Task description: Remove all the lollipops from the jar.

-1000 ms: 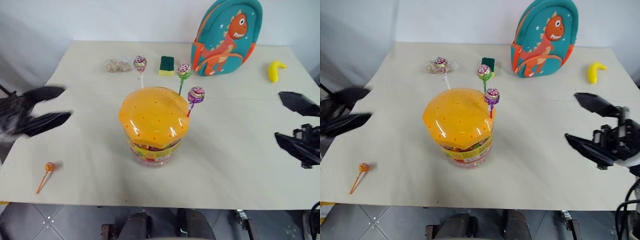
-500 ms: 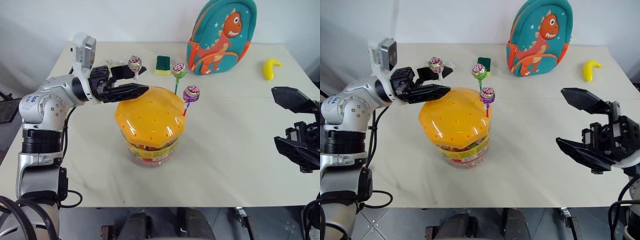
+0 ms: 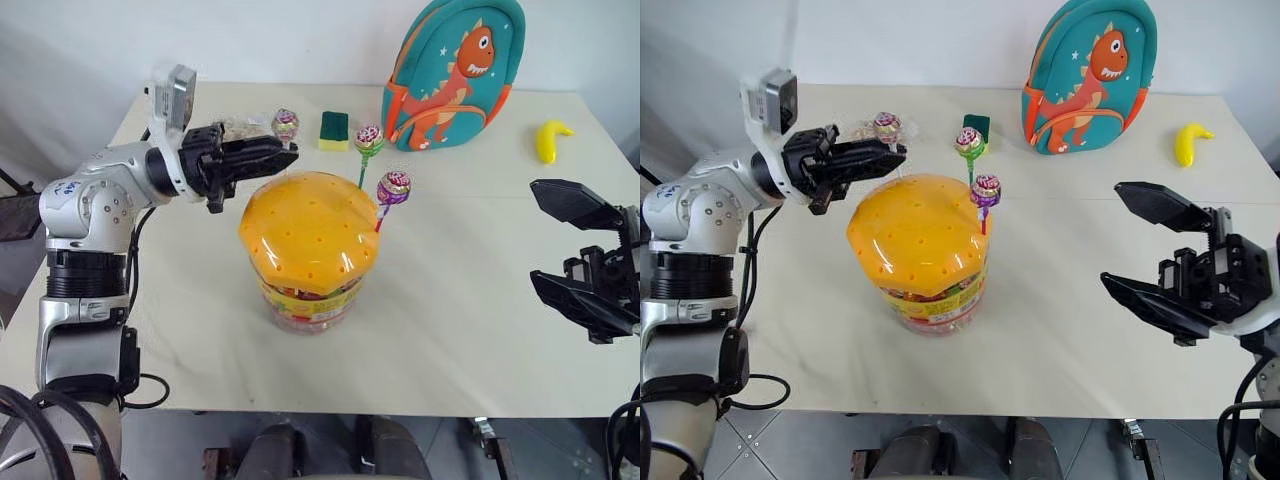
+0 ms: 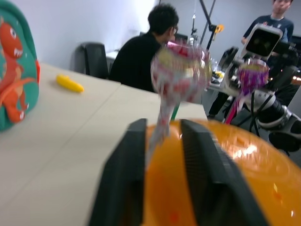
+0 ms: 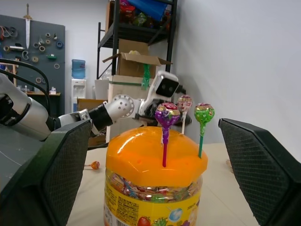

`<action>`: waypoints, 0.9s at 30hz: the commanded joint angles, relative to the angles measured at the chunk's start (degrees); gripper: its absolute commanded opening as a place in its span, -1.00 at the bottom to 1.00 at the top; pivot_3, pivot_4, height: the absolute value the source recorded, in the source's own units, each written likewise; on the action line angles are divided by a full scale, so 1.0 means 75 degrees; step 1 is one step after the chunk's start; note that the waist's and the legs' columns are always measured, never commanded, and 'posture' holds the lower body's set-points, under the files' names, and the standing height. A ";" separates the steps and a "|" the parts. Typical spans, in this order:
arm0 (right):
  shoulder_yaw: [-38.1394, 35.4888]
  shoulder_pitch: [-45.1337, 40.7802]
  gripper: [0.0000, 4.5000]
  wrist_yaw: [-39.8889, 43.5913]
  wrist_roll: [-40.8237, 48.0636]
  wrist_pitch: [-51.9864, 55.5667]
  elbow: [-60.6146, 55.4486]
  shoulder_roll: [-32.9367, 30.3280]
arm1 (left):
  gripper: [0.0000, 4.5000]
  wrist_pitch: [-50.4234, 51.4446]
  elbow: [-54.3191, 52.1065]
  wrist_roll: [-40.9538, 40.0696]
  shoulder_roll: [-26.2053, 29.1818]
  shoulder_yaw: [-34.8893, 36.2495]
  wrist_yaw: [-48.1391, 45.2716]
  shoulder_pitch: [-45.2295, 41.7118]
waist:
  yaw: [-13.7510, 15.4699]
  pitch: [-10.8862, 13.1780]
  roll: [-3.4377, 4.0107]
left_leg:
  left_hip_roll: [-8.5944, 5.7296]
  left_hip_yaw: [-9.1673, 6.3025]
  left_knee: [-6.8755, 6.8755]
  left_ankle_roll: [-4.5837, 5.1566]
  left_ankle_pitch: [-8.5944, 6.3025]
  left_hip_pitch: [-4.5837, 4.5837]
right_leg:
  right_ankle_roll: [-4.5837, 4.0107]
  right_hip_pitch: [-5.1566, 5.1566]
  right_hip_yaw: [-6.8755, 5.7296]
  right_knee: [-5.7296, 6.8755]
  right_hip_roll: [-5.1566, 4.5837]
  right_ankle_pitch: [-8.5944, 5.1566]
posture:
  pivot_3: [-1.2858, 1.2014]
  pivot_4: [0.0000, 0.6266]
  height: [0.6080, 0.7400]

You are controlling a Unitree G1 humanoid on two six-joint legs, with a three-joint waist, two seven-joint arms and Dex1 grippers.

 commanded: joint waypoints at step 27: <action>0.1643 -0.0689 1.00 0.2013 -0.1569 0.0145 0.0792 -0.0537 | -0.99 0.2476 -0.3488 0.0782 0.2161 0.3865 0.3318 0.8063 | -0.0030 0.0011 -0.0015 | -0.0002 -0.0078 -0.0035 -0.0013 -0.0014 -0.0005 | -0.0015 0.0009 0.0015 -0.0065 -0.0081 -0.0007 | 0.03 -0.52 1.00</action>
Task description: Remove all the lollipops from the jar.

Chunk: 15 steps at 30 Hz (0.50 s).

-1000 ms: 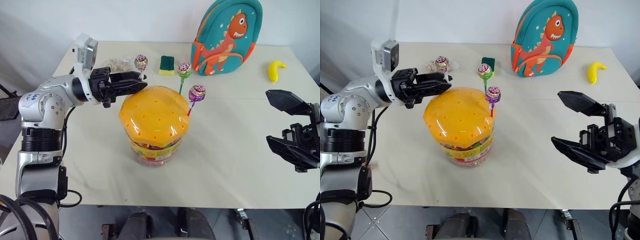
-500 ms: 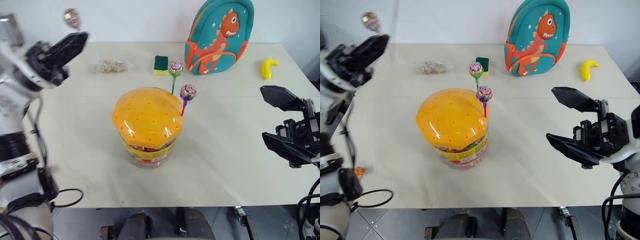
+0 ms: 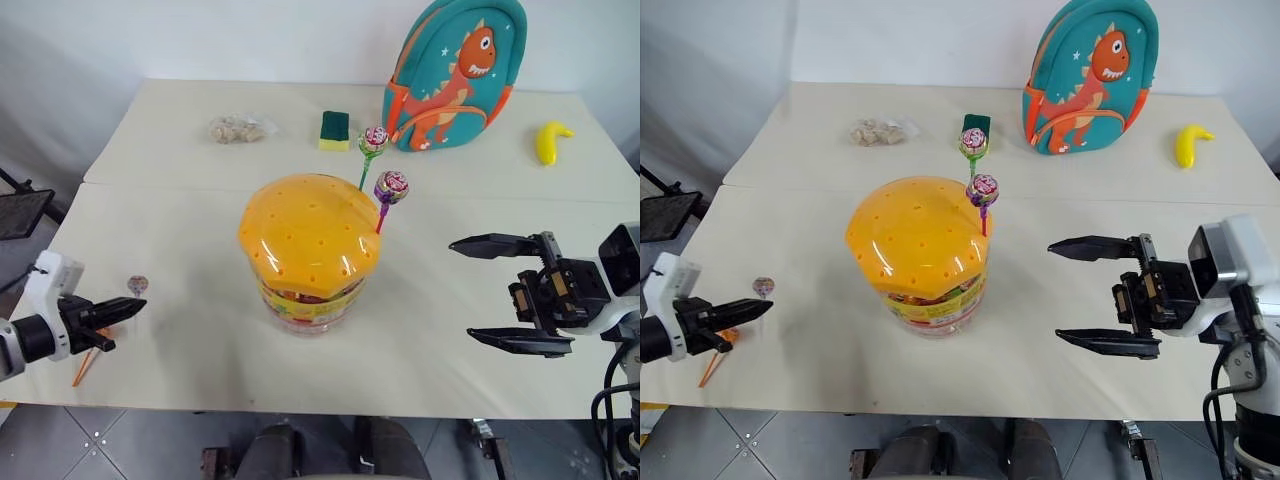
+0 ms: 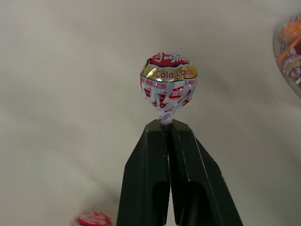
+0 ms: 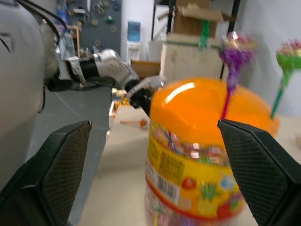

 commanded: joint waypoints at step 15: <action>-0.0641 0.0384 1.00 -0.1445 -0.0104 0.0784 -0.0186 -0.0358 | 0.93 -0.1691 0.0524 -0.0271 0.0227 0.0630 -0.1652 -0.0230 | -0.0008 0.0001 0.0002 | -0.0003 0.0002 0.0001 -0.0003 0.0002 -0.0001 | -0.0003 -0.0003 -0.0005 0.0027 0.0000 -0.0002 | 0.03 -0.52 1.00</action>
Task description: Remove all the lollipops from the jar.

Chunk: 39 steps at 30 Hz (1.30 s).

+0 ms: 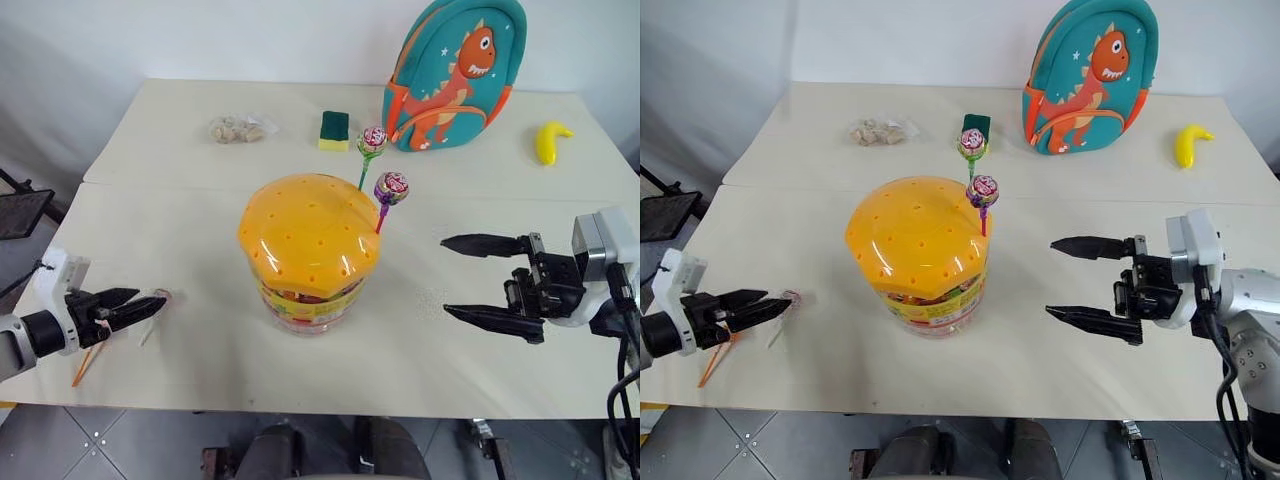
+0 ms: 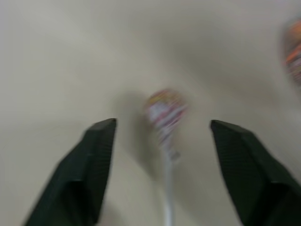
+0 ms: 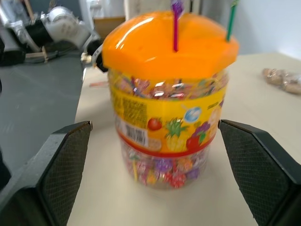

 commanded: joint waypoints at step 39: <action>0.0488 -0.3617 -0.99 -0.2214 0.2094 0.1227 0.0351 0.1902 | 0.95 -0.2894 -0.1687 -0.3498 -0.0908 0.0331 -0.2588 -0.1080 | -0.0171 0.0001 0.0003 | 0.0008 0.0002 0.0010 -0.0001 0.0009 -0.0008 | 0.0003 -0.0001 -0.0009 0.0004 0.0041 0.0002 | 0.03 -0.52 1.00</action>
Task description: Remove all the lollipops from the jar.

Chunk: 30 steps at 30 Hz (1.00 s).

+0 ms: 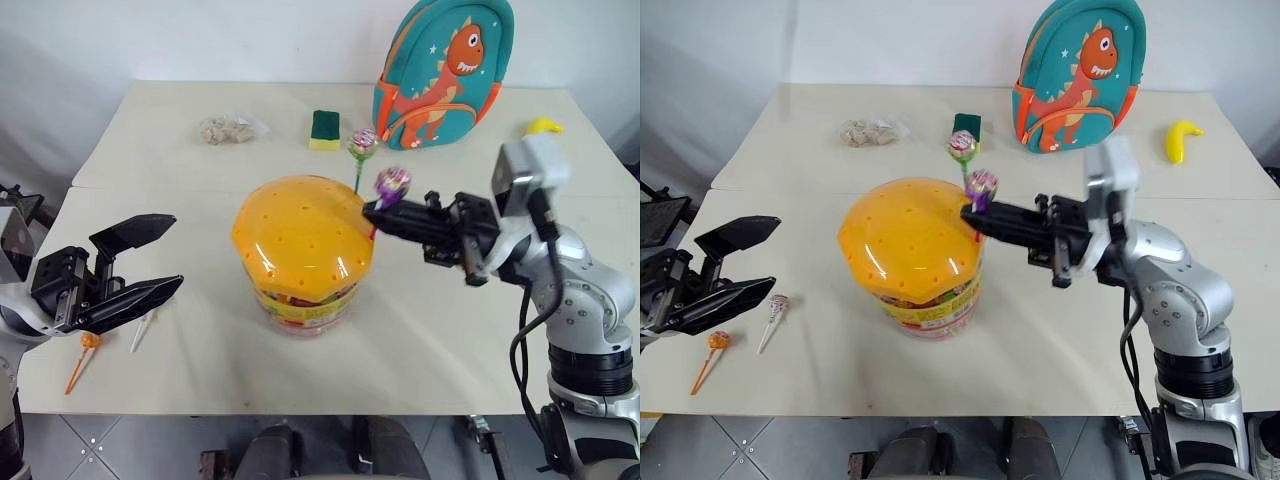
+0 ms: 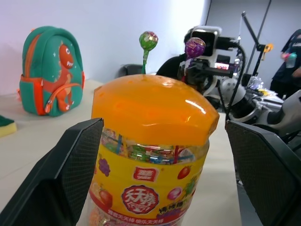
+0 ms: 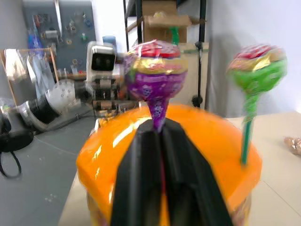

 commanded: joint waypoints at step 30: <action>-0.0885 0.3661 0.04 -0.0553 -0.4656 0.0148 0.3064 -0.4396 | 0.95 -0.1481 0.0381 0.1378 0.1010 -0.0382 -0.2015 0.0640 | 0.0023 0.0004 0.0046 | 0.0035 0.0067 -0.0004 -0.0010 -0.0006 0.0014 | -0.0001 -0.0003 0.0024 -0.0033 0.0019 0.0000 | 0.03 -0.52 1.00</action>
